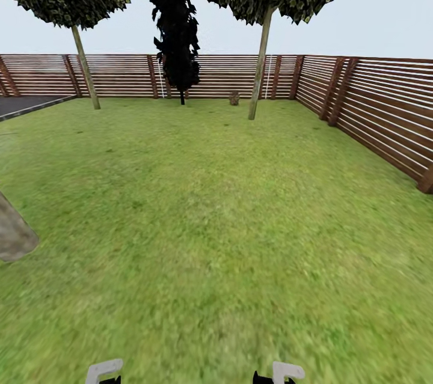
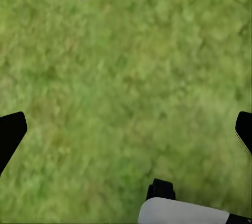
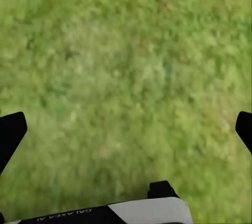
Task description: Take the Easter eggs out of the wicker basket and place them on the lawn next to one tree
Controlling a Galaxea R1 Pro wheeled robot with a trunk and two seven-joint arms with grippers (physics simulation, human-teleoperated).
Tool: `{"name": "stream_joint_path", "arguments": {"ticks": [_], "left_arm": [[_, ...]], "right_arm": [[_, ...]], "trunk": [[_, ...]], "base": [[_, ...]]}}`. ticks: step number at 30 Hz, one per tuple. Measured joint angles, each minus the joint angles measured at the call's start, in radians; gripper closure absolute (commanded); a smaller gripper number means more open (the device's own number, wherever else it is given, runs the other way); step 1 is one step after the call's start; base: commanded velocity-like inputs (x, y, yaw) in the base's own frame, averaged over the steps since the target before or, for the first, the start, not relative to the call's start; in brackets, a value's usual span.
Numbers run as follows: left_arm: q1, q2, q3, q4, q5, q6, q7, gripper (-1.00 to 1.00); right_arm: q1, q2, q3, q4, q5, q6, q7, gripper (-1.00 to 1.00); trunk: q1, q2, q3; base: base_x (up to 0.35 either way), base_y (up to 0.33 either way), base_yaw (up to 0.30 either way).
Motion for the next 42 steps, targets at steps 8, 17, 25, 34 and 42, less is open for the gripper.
{"name": "stream_joint_path", "arguments": {"ticks": [8, 17, 25, 34, 42], "left_arm": [[0.0, 0.0, 0.0, 0.0, 0.0, 0.0, 0.0, -1.0], [0.0, 0.0, 0.0, 0.0, 0.0, 0.0, 0.0, -1.0], [0.0, 0.0, 0.0, 0.0, 0.0, 0.0, 0.0, -1.0], [0.0, 0.001, 0.0, 0.0, 0.0, 0.0, 0.0, -1.0], [0.0, 0.0, 0.0, 0.0, 0.0, 0.0, 0.0, -1.0]], "right_arm": [[0.0, 0.001, 0.001, 0.0, 0.0, 0.001, 0.0, -1.0], [0.0, 0.002, 0.001, 0.0, 0.0, 0.001, 0.0, -1.0], [0.0, 0.002, 0.0, 0.001, 0.0, 0.003, 0.0, -1.0], [0.0, 0.001, 0.001, 0.016, 0.0, 0.003, 0.0, -1.0], [0.0, 0.001, 0.001, 0.017, 0.0, 0.003, 0.0, -1.0]], "trunk": [[0.0, 0.0, 0.0], [0.0, 0.0, 0.0], [0.0, 0.0, 0.0], [0.0, 0.0, 0.0], [0.0, 0.0, 0.0]], "base": [[0.283, 0.0, 0.0], [0.272, 0.0, 0.0], [0.261, 0.0, 0.0], [0.26, 0.0, 0.0], [0.26, 0.0, 0.0]]}}
